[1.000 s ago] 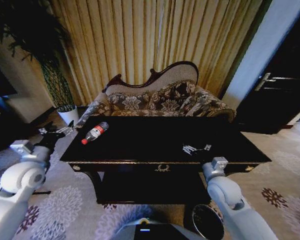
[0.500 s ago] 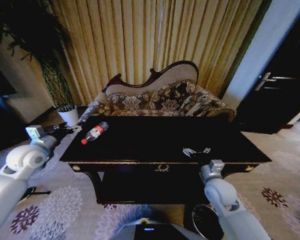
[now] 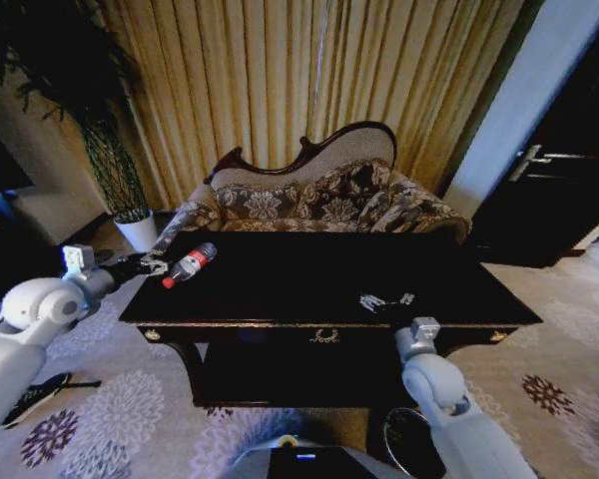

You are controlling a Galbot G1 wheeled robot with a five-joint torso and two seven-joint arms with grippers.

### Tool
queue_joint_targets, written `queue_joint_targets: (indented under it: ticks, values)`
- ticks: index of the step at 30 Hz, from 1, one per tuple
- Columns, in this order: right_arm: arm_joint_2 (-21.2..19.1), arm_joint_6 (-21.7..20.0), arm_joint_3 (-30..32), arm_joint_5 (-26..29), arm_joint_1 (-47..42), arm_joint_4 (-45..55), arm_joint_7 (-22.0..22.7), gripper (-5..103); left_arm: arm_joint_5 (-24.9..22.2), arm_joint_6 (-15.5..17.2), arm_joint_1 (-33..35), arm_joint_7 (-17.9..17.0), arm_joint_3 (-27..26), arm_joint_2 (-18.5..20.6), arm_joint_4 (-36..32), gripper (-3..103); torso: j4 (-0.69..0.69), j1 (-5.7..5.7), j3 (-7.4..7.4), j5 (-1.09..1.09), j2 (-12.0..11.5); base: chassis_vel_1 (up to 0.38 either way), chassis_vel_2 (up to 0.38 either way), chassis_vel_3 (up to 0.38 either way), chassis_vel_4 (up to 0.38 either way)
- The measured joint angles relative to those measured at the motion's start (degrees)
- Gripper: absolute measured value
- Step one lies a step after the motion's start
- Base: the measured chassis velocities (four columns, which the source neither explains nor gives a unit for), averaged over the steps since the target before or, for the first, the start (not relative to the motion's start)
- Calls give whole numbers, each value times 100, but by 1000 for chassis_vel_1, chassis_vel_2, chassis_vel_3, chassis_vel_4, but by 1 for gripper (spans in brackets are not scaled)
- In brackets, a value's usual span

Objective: Move to the front of the table and place the trash on the table into the trash bin.

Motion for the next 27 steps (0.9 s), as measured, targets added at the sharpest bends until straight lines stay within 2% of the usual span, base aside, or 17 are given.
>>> queue_joint_targets:
  ticks: [9, 11, 14, 27]
  values:
    - [-30, 23, 0, -31, -22, 30, -20, 100, 1, 213, -644, 15, 468, -27, 18, 100, 0, 0, 0, 0, 0, 0, 0, 0, 0]
    - [-54, 24, 9, -29, -16, 33, -19, 100, -7, 425, -839, 11, 599, -28, 21, 100, 0, 0, 0, 1, 0, 0, 0, 0, 0]
    - [-71, 31, 15, -27, -14, 32, -17, 100, -18, 536, -918, 13, 685, 3, 54, 100, 0, 0, 0, 1, 0, 0, 0, 0, 0]
    - [-133, 63, -107, -16, 144, -93, -8, 100, -4, 553, -1050, 45, 877, 70, 296, 100, 2, 0, 0, 0, 0, 0, 0, 0, 0]
